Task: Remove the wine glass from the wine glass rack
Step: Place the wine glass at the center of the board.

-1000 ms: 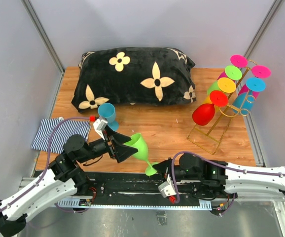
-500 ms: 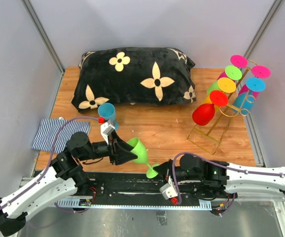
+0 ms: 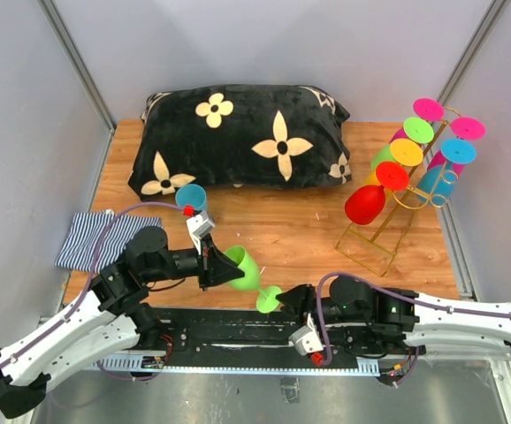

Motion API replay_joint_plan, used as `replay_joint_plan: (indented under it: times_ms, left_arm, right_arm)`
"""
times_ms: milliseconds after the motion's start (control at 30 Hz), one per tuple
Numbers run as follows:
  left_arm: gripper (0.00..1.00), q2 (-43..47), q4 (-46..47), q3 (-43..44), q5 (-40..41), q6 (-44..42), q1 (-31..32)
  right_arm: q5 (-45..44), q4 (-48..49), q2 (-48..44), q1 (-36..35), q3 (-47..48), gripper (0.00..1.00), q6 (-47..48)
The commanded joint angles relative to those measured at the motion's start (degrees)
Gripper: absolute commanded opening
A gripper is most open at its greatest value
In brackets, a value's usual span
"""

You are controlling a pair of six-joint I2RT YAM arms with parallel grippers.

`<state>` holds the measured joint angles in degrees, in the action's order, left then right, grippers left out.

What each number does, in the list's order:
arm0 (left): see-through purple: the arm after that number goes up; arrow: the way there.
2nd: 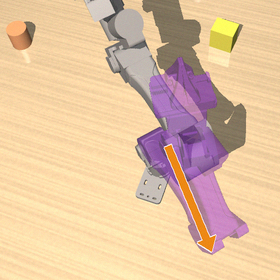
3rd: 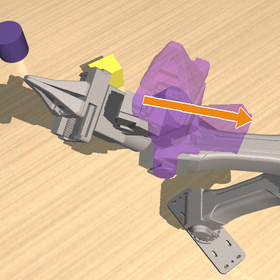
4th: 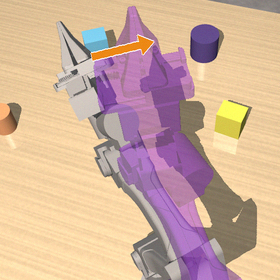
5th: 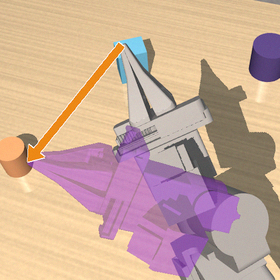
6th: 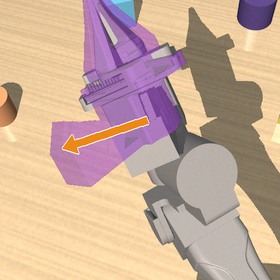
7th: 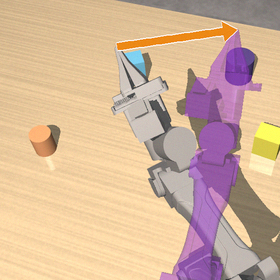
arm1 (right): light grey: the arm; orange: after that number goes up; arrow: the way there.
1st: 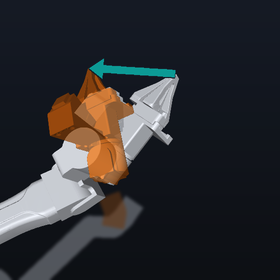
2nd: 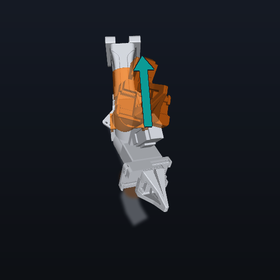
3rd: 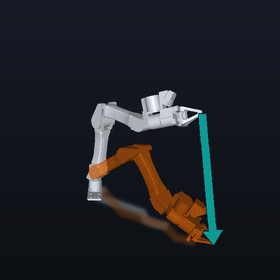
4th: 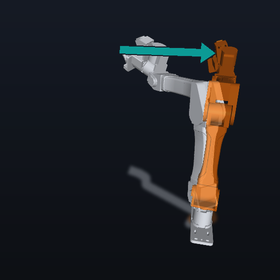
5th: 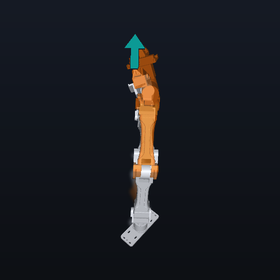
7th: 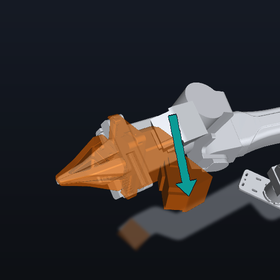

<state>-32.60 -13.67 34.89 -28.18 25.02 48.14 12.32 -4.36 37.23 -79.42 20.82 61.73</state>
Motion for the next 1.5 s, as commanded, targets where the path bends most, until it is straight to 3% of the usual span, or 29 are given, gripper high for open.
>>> replay_joint_plan:
  times_ms: [0, 233, 267, 567, 600, 633, 667, 1033, 1133, 1467]
  left_arm:
    - [0.00, -0.62, -4.79, 4.06, 9.42, -1.31, 0.29]
    - [0.00, -5.59, -5.58, 7.83, 31.51, 1.30, 0.29]
    - [0.01, -7.75, -5.70, 8.80, 34.05, 1.33, 0.29]
    - [0.00, -28.99, 0.61, 17.45, 43.70, -9.71, 0.33]
    - [0.00, -30.24, 1.06, 18.04, 44.94, -10.79, 0.29]
    - [0.00, -31.11, 1.92, 18.11, 46.41, -11.82, 0.29]
    - [0.00, -31.89, 3.11, 17.98, 47.71, -12.50, 0.30]
    - [0.00, -40.65, 12.30, 19.35, 49.79, -20.86, -0.53]
    - [0.00, -43.76, 10.22, 21.67, 46.92, -21.07, -2.57]
    - [0.01, -48.68, 6.87, 23.61, 48.26, -22.53, -4.28]
  right_arm:
    - [2.05, 1.52, -4.20, -0.60, 0.11, 0.43, -6.85]
    - [0.99, 9.86, -9.94, -0.61, 0.27, 0.57, -28.68]
    - [0.01, 10.53, -10.44, -0.61, 0.73, 0.63, -32.06]
    - [-6.67, 3.76, -11.24, -0.74, 7.72, 0.78, -49.52]
    - [-6.70, 2.91, -11.01, -0.74, 8.46, 0.83, -50.56]
    - [-6.54, 1.81, -10.87, -0.72, 9.37, 0.96, -51.58]
    - [-6.56, 0.87, -10.60, -0.74, 10.07, 0.99, -52.75]
    - [-6.50, -2.33, -8.22, -0.69, 12.01, 0.98, -61.69]
    - [-6.46, -4.41, -7.57, -0.74, 12.99, 0.98, -62.76]
    - [-8.39, -6.41, -6.76, -0.72, 14.20, 0.98, -65.93]
